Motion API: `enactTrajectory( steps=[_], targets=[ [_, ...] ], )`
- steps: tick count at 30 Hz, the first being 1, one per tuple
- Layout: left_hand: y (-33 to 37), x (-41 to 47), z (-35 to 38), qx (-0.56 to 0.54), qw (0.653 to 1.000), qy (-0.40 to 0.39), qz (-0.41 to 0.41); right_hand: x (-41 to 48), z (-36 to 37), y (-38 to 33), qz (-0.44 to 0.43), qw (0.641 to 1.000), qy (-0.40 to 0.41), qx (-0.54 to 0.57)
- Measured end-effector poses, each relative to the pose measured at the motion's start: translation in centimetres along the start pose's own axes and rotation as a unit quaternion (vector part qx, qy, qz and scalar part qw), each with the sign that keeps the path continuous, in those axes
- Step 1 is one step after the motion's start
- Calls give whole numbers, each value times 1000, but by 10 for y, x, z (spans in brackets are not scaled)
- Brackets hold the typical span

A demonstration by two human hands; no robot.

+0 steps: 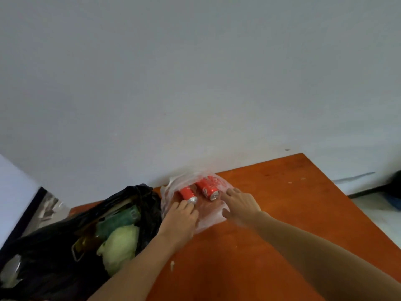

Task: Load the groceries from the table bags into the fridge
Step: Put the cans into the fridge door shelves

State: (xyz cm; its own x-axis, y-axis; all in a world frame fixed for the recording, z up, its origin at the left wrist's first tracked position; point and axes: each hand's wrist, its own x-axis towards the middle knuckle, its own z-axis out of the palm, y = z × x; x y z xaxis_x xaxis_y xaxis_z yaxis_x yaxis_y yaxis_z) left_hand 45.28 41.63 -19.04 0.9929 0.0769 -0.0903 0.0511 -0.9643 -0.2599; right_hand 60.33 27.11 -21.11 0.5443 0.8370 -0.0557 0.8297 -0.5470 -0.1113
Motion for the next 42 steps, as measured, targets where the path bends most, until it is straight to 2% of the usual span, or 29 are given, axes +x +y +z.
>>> enactTrajectory(
  steps=[7, 12, 15, 19, 21, 24, 28, 32, 38, 40, 42],
  targets=[
    [-54, 93, 60, 10, 999, -10, 40, 77, 29, 8, -31, 999, 8, -14],
    [-91, 141, 112, 21, 996, -22, 81, 147, 67, 19, -43, 997, -53, -40],
    [-114, 159, 143, 11, 997, -58, 54, 176, 91, 24, 3, 994, -94, -54],
    [-124, 176, 173, -3, 994, -85, 65, 196, 112, 28, 102, 987, -121, -14],
    [-125, 185, 181, -31, 994, -71, 72, 201, 122, 29, 139, 979, -146, 16],
    [-127, 192, 190, -64, 992, -69, 81, 206, 131, 33, 166, 975, -137, 61],
    [-129, 190, 189, -93, 989, -78, 88, 205, 123, 42, 176, 964, -147, 136],
    [-131, 178, 174, -142, 986, -40, 73, 191, 95, 49, 245, 913, -168, 278],
    [-125, 162, 115, -137, 989, 21, 43, 160, 43, 49, 278, 855, -99, 427],
    [-121, 155, 96, -138, 988, 38, 56, 147, 24, 51, 282, 845, -76, 447],
    [-114, 149, 77, -122, 988, 64, 75, 128, 4, 54, 281, 852, -54, 439]
  ],
)
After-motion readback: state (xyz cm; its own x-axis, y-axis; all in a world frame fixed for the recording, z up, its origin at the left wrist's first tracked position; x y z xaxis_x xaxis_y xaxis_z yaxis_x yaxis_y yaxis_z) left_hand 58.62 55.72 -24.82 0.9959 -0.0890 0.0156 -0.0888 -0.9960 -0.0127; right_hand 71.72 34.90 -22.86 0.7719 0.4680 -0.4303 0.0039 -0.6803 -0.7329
